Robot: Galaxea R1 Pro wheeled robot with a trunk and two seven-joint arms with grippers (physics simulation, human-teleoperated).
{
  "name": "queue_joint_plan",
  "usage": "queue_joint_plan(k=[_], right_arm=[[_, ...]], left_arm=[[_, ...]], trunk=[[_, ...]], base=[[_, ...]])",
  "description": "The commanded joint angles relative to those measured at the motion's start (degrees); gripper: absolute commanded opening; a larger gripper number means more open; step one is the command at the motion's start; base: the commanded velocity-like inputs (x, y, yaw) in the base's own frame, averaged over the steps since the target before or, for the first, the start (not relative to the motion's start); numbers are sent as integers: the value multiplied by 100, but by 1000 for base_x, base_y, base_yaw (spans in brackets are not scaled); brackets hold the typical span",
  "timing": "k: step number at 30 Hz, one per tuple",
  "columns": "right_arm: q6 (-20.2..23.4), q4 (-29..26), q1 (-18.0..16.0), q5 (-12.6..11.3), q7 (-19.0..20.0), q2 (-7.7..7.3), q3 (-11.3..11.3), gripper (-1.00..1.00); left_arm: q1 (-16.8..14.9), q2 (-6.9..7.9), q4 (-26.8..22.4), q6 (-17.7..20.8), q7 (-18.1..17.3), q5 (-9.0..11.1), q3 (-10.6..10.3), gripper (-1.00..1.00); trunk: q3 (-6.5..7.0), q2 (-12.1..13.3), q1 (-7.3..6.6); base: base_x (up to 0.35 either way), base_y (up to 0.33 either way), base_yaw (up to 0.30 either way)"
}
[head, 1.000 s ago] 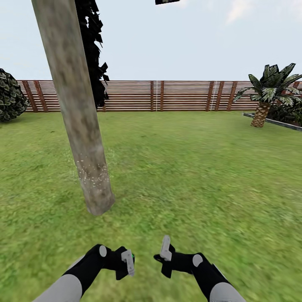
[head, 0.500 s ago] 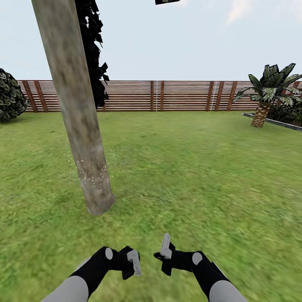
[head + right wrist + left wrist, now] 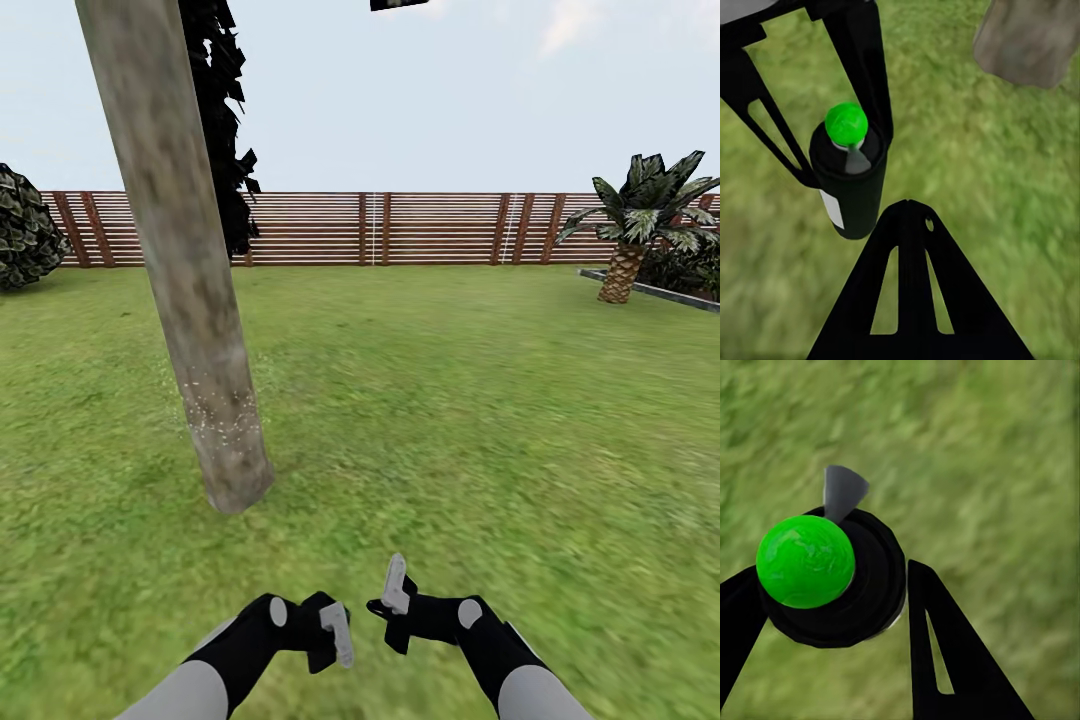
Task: In the garden, pick up the pesticide atomizer on the floor and spray pesticide onto both trees until each tree trunk is fully covered.
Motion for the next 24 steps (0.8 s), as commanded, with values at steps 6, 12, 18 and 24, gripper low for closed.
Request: queue_joint_plan(k=[6,12,18,24], right_arm=[[-12,-21,-4,34,225,8,167,-100],[-11,-25,-4,31,253,8,196,-100],[-11,-25,-5,30,253,8,197,-100],[-11,-23,-6,30,253,8,197,-100]], left_arm=[[-3,18,-6,-49,-7,-63,-3,-100],[-3,48,-6,-69,-22,-54,-24,-100],[4,12,31,-80,-34,-22,-5,-100],[6,-21,45,-83,-17,7,-3,-100]], trunk=[[-6,-3,-1],[-6,-3,-1],[-6,-3,-1],[-6,-3,-1]], base=[[0,0,0],[0,0,0],[0,0,0],[0,0,0]])
